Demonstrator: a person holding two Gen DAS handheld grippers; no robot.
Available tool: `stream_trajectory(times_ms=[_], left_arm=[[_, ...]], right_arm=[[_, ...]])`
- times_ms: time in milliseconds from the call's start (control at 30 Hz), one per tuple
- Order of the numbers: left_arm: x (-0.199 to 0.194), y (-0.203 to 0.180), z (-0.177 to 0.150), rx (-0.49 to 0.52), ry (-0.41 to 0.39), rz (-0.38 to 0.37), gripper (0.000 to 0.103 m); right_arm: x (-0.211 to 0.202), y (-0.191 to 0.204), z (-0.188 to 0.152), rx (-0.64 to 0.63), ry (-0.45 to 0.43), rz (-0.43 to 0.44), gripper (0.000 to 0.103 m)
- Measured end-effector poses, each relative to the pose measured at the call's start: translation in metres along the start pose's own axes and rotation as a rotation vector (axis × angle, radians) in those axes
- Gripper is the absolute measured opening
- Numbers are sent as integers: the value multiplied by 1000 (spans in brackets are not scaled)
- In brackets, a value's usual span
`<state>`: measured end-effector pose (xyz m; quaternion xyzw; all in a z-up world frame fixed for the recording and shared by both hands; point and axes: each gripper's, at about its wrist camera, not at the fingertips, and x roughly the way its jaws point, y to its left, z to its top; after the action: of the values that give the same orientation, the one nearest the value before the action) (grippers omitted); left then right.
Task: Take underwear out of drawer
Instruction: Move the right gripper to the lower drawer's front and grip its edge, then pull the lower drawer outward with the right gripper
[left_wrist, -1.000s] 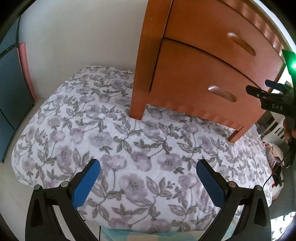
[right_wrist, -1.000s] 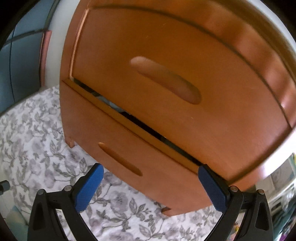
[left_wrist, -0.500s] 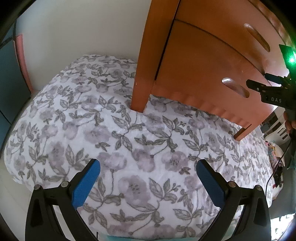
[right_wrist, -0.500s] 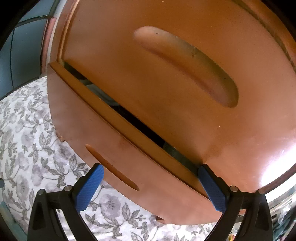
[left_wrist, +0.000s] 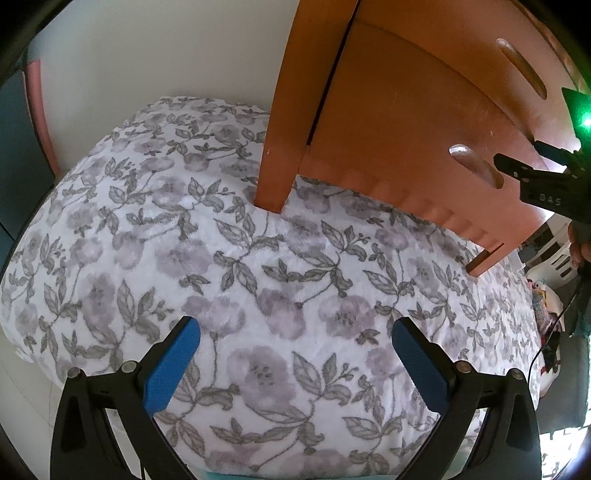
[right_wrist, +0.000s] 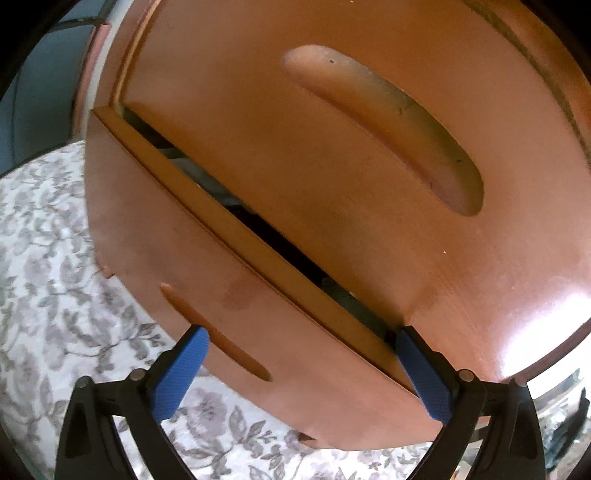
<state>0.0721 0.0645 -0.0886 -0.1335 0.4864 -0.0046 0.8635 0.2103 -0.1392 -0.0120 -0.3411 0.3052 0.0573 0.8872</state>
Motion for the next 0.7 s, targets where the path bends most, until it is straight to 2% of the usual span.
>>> stream_trajectory(times_ms=[133, 467, 700], left_arm=[[2, 3, -1, -12, 9, -4, 103], [10, 7, -2, -30, 26, -19, 103], [12, 7, -2, -35, 32, -24, 103]], right_arm=[[5, 11, -1, -18, -6, -58, 96], [12, 34, -1, -48, -5, -97, 93], [21, 58, -8, -117, -20, -159, 94]])
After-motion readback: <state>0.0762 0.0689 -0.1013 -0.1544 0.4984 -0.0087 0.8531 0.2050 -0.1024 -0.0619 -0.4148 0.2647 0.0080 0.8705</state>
